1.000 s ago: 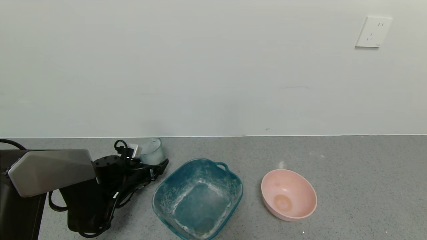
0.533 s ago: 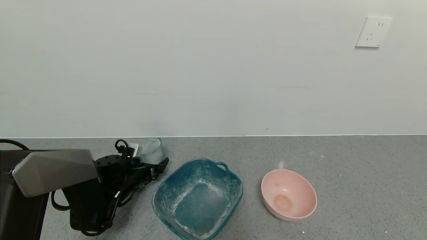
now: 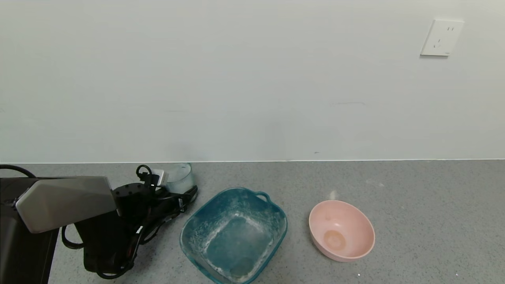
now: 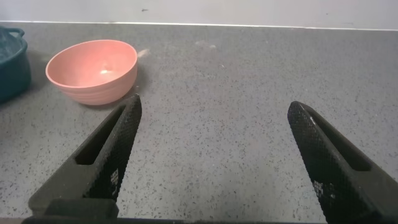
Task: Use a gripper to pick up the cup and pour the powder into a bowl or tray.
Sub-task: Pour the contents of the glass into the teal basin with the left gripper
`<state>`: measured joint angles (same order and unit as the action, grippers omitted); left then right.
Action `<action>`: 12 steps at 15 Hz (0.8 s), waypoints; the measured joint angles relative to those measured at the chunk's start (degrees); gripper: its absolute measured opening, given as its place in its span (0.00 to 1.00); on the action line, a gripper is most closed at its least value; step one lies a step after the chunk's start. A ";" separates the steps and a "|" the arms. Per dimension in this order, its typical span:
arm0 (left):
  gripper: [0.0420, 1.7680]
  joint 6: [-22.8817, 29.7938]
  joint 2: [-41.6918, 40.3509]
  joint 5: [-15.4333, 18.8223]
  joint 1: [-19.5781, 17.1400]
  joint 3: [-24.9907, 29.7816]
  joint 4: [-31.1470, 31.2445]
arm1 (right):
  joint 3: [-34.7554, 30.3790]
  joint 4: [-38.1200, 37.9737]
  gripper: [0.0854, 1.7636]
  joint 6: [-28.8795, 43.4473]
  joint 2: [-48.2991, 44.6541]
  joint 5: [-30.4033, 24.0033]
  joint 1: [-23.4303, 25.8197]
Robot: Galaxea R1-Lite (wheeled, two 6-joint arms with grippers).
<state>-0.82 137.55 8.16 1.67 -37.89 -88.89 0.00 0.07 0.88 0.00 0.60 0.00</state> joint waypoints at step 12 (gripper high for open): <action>0.72 0.02 -1.05 -0.67 0.00 0.21 0.55 | 0.00 0.09 0.97 -0.22 0.00 -0.07 0.00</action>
<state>-0.79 136.50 7.49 1.67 -37.68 -88.35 0.00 0.16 0.66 0.00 0.52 0.00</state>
